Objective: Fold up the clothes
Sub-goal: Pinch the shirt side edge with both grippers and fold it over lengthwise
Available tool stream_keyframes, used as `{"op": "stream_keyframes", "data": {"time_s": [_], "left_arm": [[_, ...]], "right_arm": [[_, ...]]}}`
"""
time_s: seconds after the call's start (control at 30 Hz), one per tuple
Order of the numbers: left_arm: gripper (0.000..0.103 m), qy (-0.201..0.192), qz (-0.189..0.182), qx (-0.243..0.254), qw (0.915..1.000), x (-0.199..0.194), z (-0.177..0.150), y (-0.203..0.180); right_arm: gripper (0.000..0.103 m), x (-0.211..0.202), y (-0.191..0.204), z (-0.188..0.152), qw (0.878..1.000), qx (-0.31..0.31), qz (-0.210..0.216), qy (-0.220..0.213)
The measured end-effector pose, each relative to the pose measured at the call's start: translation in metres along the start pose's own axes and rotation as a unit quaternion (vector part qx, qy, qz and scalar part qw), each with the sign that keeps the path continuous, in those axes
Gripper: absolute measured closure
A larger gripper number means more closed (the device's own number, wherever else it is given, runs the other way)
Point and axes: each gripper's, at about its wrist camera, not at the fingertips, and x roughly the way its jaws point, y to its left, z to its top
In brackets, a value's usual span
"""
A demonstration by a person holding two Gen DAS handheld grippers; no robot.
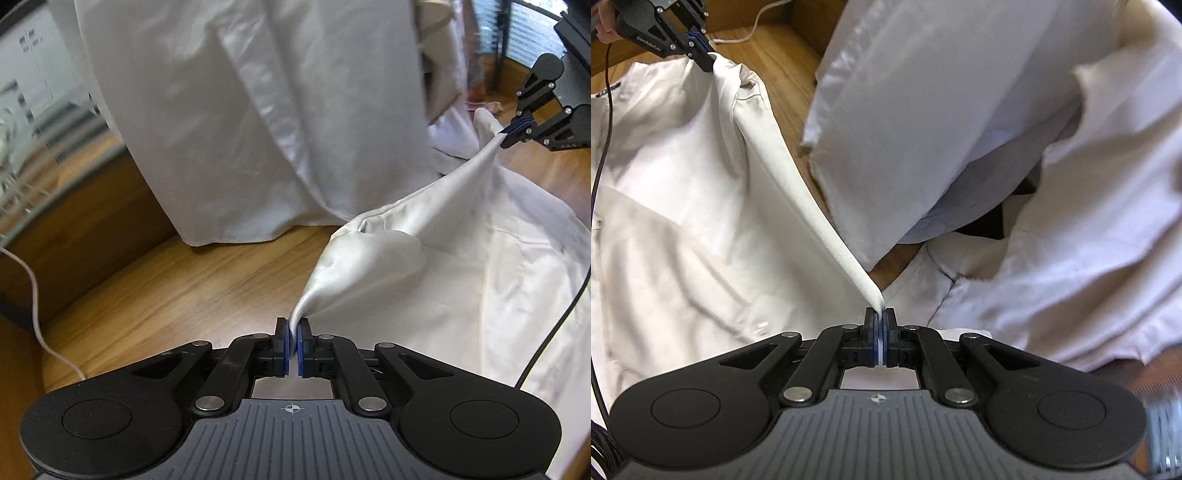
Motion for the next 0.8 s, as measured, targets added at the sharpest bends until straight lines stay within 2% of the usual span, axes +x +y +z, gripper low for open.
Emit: {"op": "stream_keyframes", "data": {"time_s": [0.13,0.23,0.4,0.67,0.77,0.8], "left_arm": [[0.100,-0.010,0.006,0.015,0.9998,-0.028,-0.010,-0.020],[0.100,-0.011,-0.001,0.012,0.9999,-0.043,-0.028,-0.033],[0.100,0.018,-0.010,0.007,0.9998,-0.047,-0.057,-0.056],[0.098,0.062,-0.008,0.005,0.9980,-0.020,-0.094,-0.087],[0.095,0.057,-0.019,-0.016,0.9981,-0.025,-0.097,-0.085],[0.089,0.052,-0.022,-0.026,0.9980,-0.030,-0.098,-0.082]], "right_arm": [[0.101,-0.034,0.037,-0.019,1.000,0.010,-0.030,-0.003],[0.101,-0.050,0.055,-0.029,0.999,0.035,-0.022,0.005],[0.101,-0.067,0.097,-0.053,0.998,0.058,-0.014,0.015],[0.101,-0.045,0.162,-0.088,0.997,0.047,-0.021,0.054],[0.099,-0.049,0.163,-0.088,0.997,0.060,-0.014,0.053],[0.099,-0.051,0.164,-0.088,0.996,0.065,-0.012,0.053]]}}
